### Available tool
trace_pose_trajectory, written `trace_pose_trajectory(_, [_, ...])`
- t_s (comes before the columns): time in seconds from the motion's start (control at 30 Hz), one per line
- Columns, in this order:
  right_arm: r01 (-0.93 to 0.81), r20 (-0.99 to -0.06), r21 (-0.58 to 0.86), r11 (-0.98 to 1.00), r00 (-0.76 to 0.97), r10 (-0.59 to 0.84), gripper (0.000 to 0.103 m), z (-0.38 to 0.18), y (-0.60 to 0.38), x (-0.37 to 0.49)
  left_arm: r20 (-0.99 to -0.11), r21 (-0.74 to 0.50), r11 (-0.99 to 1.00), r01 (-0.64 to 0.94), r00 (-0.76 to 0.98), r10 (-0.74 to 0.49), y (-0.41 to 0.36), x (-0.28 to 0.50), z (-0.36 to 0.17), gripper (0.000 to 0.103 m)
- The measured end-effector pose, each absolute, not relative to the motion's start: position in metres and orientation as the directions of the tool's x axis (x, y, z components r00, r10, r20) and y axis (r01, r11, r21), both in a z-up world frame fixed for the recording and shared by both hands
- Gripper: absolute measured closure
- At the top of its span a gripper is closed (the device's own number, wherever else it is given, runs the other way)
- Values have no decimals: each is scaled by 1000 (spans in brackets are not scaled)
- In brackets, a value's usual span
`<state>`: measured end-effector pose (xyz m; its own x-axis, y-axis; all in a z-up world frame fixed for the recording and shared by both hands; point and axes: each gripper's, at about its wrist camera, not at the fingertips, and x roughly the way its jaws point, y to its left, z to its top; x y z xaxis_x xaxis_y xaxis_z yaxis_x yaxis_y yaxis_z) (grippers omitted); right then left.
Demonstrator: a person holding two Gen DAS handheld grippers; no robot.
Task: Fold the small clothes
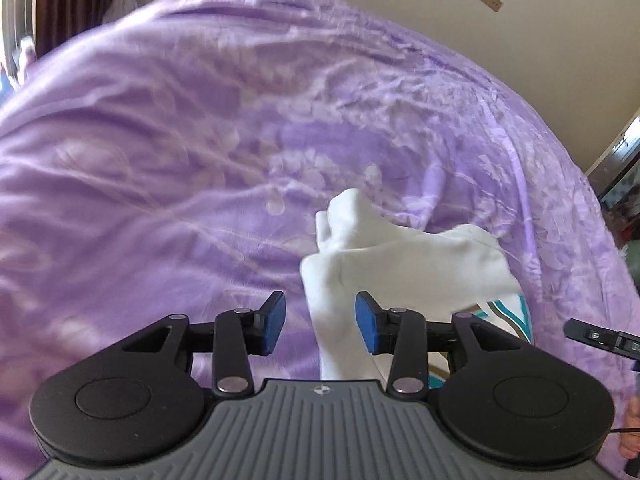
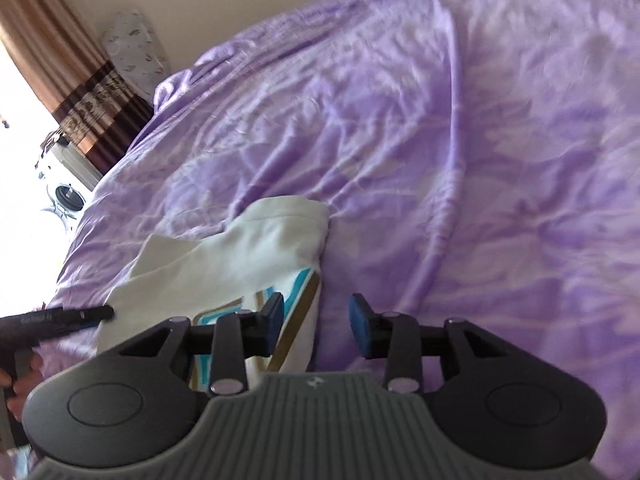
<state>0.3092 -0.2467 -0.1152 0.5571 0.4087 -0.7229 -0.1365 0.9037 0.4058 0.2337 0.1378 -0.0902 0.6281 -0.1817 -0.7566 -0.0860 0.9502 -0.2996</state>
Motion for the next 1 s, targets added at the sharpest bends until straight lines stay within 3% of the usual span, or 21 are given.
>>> trace_pose_trajectory(0.3, [-272, -676, 291, 917, 620, 398, 69, -78, -220, 191, -733, -243, 970, 26, 650, -201, 84, 136, -47, 59])
trace_pose_trajectory(0.43, [-303, -676, 222, 927, 637, 370, 79, -82, -205, 150, -749, -195, 980, 26, 641, -166, 68, 105, -65, 63])
trace_pose_trajectory(0.6, [-320, -691, 109, 941, 656, 304, 80, -102, -190, 121, -748, -77, 997, 15, 660, -68, 58, 83, -88, 72])
trace_pose_trajectory(0.8, [-328, -732, 61, 943, 628, 266, 80, -137, -183, 117, -805, -46, 999, -14, 593, -29, 65, 89, -123, 73])
trace_pose_trajectory(1.0, [-340, -772, 34, 940, 588, 240, 79, -165, -175, 125, -805, 18, 1000, 3, 593, 13, 57, 91, -143, 72])
